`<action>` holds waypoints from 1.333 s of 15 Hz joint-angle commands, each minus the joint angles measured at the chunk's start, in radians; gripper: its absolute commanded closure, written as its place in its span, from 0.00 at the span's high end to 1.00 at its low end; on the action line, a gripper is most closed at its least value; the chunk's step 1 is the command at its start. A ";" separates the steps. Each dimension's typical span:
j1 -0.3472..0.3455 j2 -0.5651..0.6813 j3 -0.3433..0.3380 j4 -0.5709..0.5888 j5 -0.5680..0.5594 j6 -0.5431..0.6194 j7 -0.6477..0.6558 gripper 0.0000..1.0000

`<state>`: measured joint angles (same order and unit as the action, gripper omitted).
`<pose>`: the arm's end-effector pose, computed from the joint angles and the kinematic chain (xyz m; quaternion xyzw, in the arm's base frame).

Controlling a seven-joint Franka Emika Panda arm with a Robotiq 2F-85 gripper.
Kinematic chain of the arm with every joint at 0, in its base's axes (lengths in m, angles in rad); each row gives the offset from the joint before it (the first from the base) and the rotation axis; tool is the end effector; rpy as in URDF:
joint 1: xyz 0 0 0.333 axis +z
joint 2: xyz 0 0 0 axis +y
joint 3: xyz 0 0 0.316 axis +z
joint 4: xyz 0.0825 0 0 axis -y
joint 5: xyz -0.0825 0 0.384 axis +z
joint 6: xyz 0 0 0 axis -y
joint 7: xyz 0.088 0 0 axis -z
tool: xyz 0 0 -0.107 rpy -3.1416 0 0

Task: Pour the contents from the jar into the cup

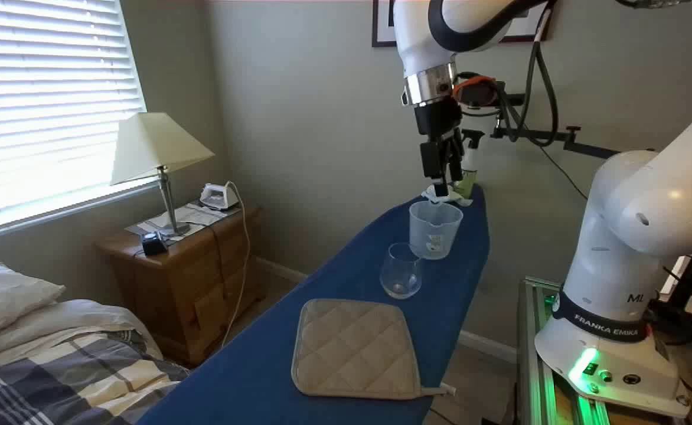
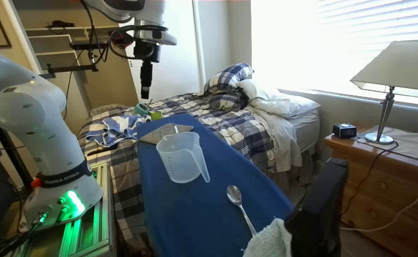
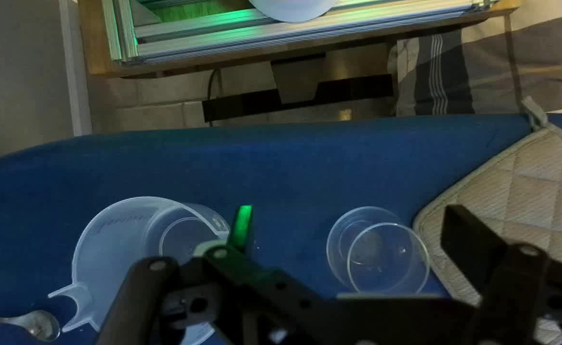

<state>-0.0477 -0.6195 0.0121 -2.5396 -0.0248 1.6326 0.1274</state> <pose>0.3265 -0.0140 0.4567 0.9863 -0.0796 -0.1424 0.0220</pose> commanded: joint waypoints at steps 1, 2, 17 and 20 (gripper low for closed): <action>0.000 0.000 -0.001 0.001 0.000 -0.001 0.000 1.00; 0.000 0.000 -0.001 0.001 0.000 -0.001 0.000 1.00; -0.180 0.179 -0.128 0.104 -0.016 0.273 0.142 1.00; -0.240 0.235 -0.170 0.164 -0.026 0.308 0.206 1.00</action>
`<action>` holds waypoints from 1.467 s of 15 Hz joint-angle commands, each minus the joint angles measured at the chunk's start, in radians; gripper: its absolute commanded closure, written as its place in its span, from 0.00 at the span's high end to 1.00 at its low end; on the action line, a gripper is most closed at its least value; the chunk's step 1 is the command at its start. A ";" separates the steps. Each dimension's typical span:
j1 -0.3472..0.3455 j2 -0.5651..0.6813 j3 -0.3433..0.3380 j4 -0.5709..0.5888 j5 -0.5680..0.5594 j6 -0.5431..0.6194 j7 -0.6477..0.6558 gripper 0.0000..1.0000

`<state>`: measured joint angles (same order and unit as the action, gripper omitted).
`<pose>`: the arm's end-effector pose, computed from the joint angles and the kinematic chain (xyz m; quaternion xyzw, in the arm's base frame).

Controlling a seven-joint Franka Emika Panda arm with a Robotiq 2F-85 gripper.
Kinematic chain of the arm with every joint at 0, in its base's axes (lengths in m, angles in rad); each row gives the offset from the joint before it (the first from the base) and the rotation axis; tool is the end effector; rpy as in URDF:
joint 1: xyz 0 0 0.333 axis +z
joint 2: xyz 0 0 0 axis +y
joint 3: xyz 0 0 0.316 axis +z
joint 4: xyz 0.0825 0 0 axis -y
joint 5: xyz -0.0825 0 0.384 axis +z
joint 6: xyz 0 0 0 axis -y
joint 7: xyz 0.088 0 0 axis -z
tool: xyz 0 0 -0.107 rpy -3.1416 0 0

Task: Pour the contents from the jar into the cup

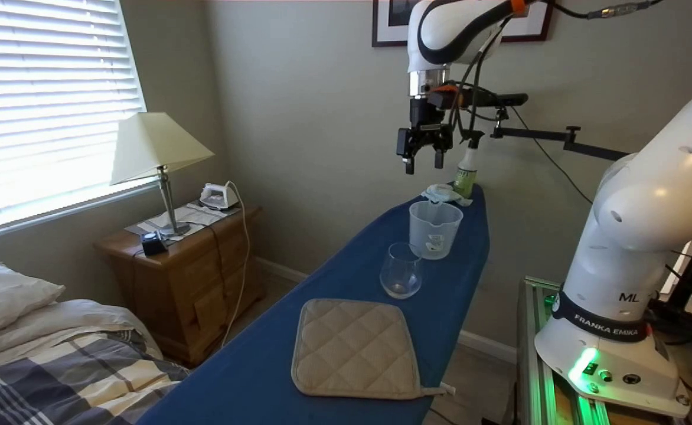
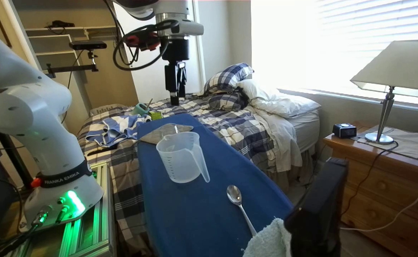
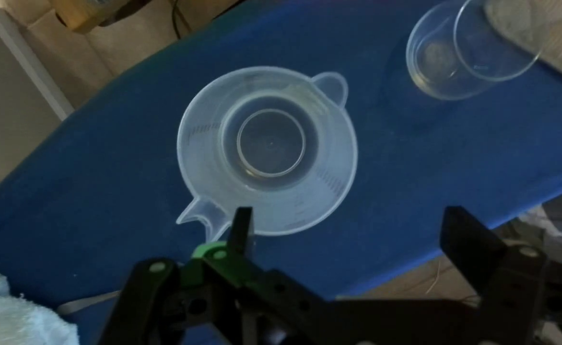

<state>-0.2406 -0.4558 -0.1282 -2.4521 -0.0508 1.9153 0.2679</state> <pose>0.3697 -0.1485 0.4543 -0.9542 0.2963 0.0416 0.0064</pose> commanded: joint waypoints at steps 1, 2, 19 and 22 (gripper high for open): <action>-0.064 0.087 -0.038 0.093 -0.001 0.039 0.093 1.00; -0.085 0.106 -0.053 0.108 -0.008 0.057 0.113 1.00; -0.184 0.279 -0.168 0.135 -0.038 0.131 0.254 1.00; -0.191 0.331 -0.192 0.143 -0.012 0.119 0.273 1.00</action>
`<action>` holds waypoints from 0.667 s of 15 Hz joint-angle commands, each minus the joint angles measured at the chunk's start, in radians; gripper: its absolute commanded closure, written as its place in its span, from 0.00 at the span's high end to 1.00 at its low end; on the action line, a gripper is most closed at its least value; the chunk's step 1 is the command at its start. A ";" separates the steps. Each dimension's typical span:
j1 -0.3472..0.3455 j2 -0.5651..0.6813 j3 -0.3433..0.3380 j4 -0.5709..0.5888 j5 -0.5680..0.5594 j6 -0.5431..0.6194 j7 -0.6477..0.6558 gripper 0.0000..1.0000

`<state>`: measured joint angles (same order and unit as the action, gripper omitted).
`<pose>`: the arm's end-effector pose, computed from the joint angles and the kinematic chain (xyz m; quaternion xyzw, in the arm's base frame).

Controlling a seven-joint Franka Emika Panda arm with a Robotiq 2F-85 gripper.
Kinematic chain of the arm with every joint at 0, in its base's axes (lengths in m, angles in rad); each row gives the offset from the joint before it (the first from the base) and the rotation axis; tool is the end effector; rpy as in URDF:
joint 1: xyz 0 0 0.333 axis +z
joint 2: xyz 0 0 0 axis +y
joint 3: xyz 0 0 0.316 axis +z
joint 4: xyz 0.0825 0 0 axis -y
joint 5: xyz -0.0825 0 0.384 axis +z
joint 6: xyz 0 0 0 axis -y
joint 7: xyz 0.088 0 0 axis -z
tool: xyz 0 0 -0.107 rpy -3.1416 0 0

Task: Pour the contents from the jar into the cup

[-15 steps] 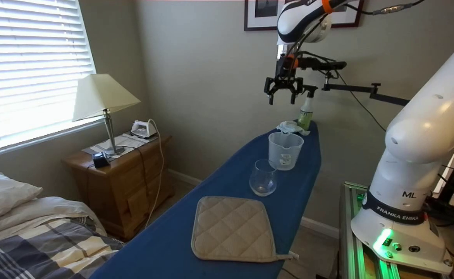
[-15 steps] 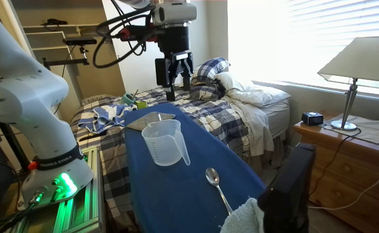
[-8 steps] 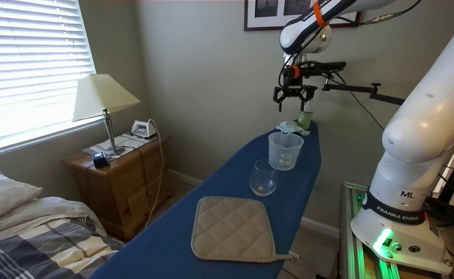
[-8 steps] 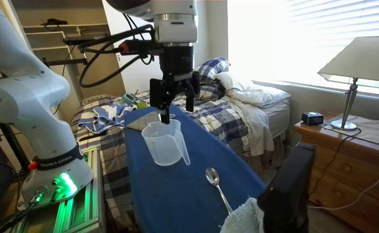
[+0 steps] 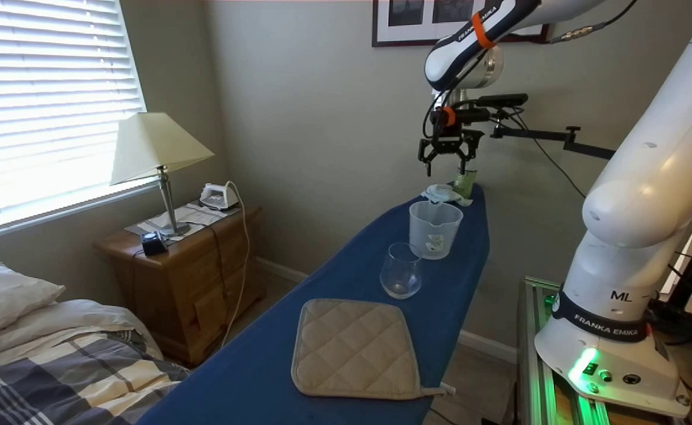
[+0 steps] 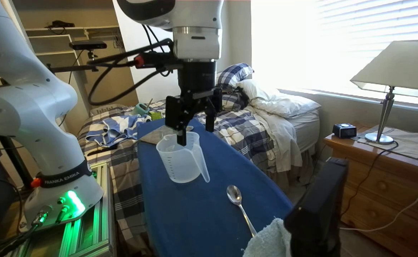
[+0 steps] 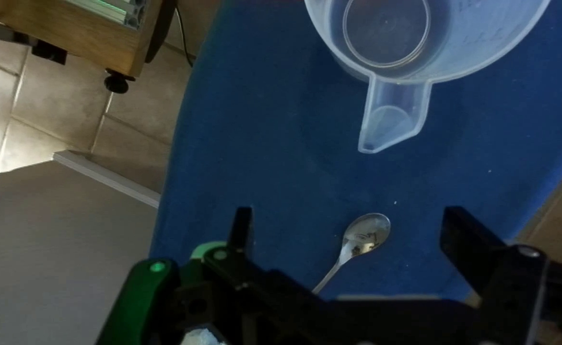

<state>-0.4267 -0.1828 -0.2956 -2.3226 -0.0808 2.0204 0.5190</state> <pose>0.3463 -0.3133 0.4008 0.8255 -0.5608 -0.0635 0.0025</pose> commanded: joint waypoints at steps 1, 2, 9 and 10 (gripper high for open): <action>-0.003 0.078 -0.036 0.018 0.034 0.012 0.019 1.00; -0.001 0.097 -0.046 0.022 0.053 0.009 0.014 1.00; 0.006 0.200 -0.086 0.049 0.268 -0.040 -0.028 1.00; 0.006 0.214 -0.088 0.057 0.295 -0.053 -0.035 1.00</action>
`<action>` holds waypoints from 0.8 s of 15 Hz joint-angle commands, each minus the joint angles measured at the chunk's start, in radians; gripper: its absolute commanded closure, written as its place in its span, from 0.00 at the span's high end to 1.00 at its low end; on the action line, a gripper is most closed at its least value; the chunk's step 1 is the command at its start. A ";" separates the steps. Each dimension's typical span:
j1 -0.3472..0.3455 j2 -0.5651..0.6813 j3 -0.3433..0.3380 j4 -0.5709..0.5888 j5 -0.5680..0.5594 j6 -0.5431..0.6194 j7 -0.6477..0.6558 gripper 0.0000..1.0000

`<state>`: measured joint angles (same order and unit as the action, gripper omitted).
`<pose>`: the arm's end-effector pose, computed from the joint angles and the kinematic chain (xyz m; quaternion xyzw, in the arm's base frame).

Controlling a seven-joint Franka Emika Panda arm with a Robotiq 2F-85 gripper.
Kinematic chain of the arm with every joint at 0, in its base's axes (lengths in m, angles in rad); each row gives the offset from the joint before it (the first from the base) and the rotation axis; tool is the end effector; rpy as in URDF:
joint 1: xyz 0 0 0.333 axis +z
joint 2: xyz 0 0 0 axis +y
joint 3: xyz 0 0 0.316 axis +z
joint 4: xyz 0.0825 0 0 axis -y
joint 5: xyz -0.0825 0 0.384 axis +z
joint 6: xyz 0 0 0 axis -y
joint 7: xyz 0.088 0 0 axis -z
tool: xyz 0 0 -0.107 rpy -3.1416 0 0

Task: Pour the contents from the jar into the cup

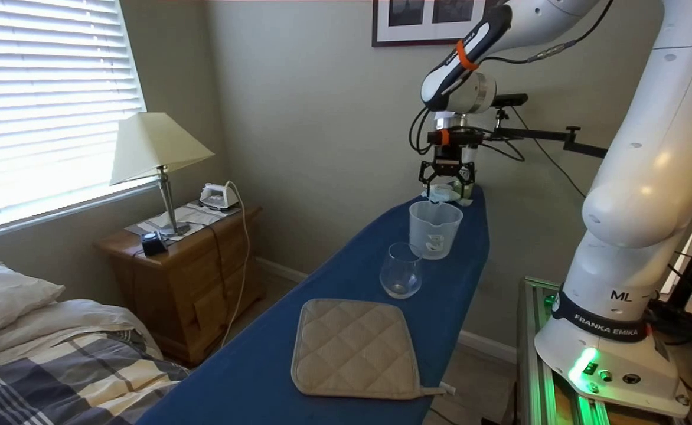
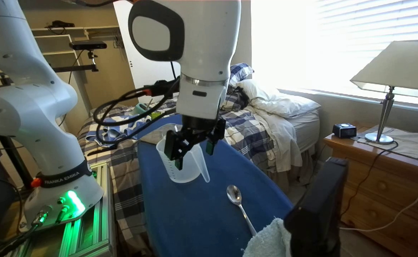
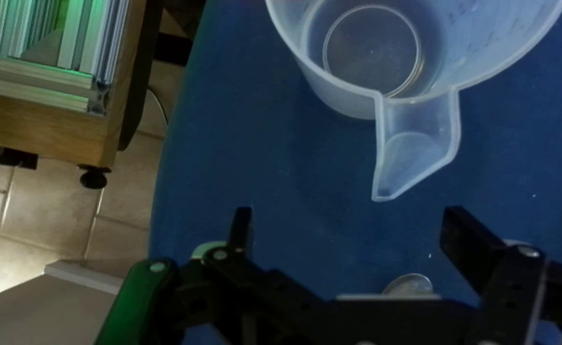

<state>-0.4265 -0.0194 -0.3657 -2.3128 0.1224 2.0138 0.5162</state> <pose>0.3382 -0.3326 0.3311 -0.7639 0.6276 0.1310 0.0732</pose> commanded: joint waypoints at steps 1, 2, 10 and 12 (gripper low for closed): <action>0.006 0.061 -0.019 0.052 0.115 -0.056 -0.041 1.00; 0.006 0.072 -0.019 0.059 0.135 -0.068 -0.050 1.00; 0.004 0.155 -0.018 0.113 0.225 -0.129 -0.076 1.00; 0.004 0.173 -0.017 0.123 0.244 -0.151 -0.089 1.00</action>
<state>-0.4259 0.1094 -0.3719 -2.2340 0.3155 1.9121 0.4630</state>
